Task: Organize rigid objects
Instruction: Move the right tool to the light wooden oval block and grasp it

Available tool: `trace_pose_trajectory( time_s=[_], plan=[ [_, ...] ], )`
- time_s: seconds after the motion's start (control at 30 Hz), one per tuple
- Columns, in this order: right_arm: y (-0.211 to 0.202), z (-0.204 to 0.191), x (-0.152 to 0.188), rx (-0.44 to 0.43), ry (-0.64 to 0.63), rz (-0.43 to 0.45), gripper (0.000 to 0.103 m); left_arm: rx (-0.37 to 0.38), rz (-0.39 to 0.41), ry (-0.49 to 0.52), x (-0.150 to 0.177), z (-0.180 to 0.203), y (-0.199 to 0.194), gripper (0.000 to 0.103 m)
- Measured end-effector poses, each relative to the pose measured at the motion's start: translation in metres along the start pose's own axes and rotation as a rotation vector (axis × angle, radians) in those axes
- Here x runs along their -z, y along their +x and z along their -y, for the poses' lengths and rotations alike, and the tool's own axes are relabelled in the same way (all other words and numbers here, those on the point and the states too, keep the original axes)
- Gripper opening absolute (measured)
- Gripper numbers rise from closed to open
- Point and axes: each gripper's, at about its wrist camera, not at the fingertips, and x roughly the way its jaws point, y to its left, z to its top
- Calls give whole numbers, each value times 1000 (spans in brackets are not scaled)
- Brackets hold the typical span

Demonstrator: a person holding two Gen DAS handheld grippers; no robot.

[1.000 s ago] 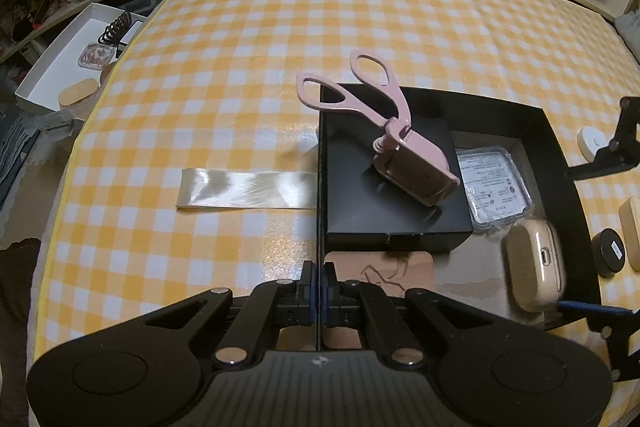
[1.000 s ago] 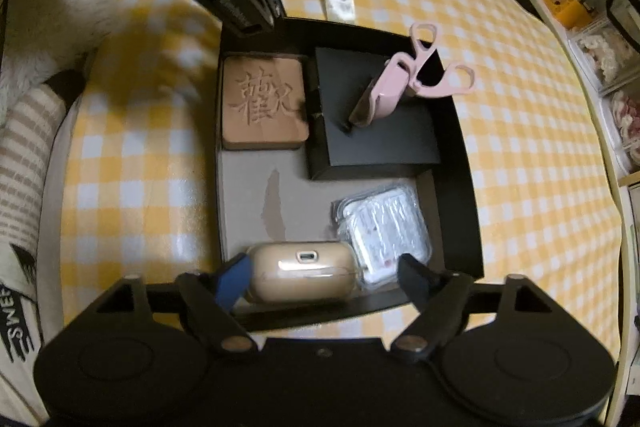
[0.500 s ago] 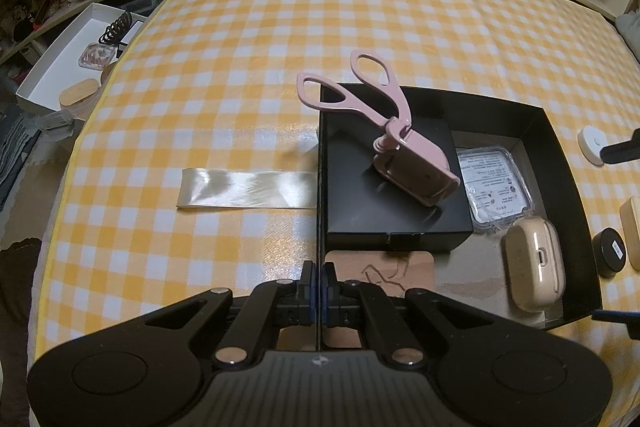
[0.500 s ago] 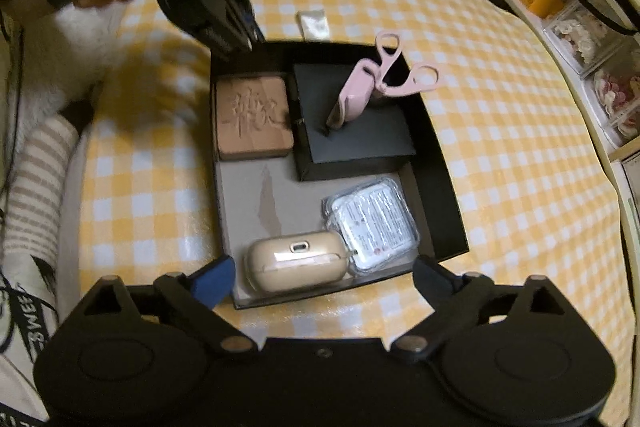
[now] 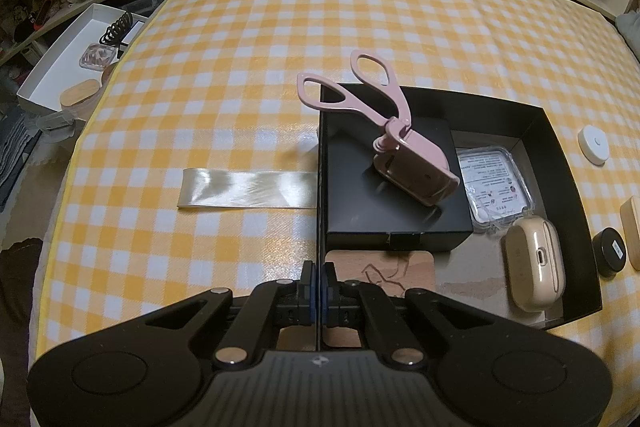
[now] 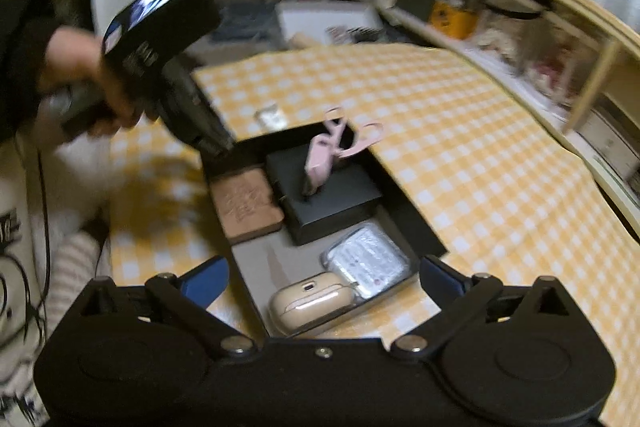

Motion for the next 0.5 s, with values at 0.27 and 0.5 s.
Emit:
trace_pose_trajectory(
  time_s=[0.27,0.5],
  plan=[
    [-23,16,22,159,210,80,103,0,0,1,0,0,0,2],
    [-29,33,44,299,411,76,103,0,0,1,0,0,0,2]
  ],
)
